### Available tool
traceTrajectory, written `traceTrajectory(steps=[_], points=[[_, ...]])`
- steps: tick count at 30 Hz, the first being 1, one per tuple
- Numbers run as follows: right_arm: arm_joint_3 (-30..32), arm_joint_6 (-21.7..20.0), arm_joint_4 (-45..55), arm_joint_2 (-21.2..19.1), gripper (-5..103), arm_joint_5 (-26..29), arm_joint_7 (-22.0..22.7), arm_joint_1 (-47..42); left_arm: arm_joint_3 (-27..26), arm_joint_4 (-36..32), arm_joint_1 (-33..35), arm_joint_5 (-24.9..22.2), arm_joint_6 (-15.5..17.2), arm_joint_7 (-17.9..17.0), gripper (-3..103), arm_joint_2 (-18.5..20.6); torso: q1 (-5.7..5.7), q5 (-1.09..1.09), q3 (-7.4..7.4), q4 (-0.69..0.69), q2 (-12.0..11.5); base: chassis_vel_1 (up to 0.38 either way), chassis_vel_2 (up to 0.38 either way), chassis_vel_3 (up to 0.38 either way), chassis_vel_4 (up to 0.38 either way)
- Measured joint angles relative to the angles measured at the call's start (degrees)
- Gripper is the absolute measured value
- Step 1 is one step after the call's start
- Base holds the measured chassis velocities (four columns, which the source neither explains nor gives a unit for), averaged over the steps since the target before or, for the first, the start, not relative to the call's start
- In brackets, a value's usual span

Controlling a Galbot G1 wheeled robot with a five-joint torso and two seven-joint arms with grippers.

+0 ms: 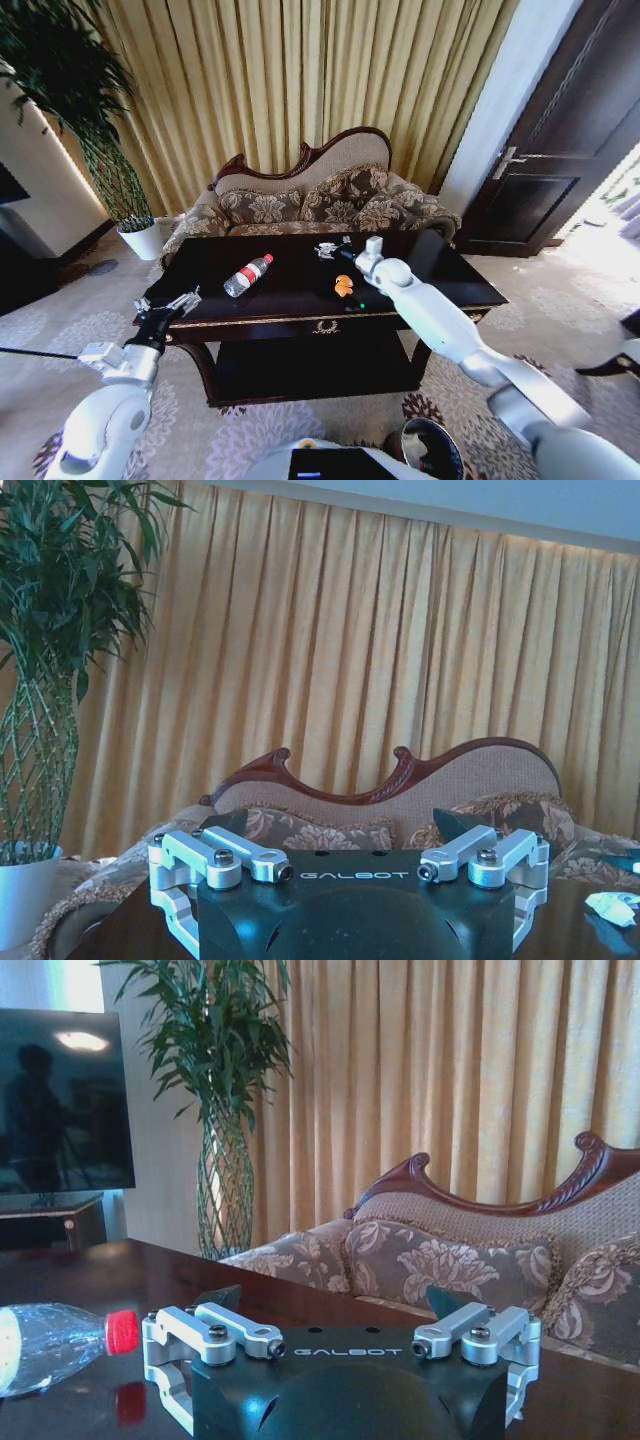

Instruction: Move to the front of the table and place the trash on the table into the trash bin.

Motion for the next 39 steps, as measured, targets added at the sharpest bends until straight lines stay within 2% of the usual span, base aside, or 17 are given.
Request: traceTrajectory(steps=[11,25,39], points=[[-3.8,0.4,-7.5,3.4,100,-2.1,-0.3,4.4,-1.3,0.3,0.7,-0.9,-1.1,0.4,100,-0.4,0.00,0.00,0.00,0.01,0.0,0.000,0.000,0.000,0.000],[-3.1,0.7,-6.8,0.1,100,-2.8,-0.5,3.6,-1.7,0.9,0.5,-1.6,-1.9,1.2,100,-0.5,-0.01,0.01,-0.01,-0.01,0.0,0.000,0.000,0.000,0.000],[-3.3,1.6,-12.5,1.0,100,-4.2,-0.2,4.6,-1.9,1.6,0.5,-2.2,-2.9,1.4,100,-0.4,-0.01,0.01,0.00,0.00,0.0,0.000,0.000,0.000,0.000]])
